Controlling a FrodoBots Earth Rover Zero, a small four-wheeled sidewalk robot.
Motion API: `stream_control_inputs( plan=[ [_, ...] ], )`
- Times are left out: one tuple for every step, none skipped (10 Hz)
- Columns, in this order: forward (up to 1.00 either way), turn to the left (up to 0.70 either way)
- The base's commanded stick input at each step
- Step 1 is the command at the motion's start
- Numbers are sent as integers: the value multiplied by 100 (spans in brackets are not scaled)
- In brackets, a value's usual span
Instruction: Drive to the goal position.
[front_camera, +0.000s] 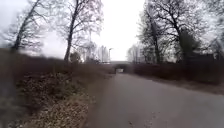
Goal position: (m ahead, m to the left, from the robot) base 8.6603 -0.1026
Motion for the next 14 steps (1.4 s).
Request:
stream_control_inputs(
  plan=[
    [70, -4],
    [70, -1],
    [70, 0],
    [70, 0],
    [70, 0],
    [70, 0],
    [70, 0],
    [70, 0],
    [70, 0],
    [70, -2],
    [70, -3],
    [70, -4],
    [70, -1],
    [70, 3]
  ],
)
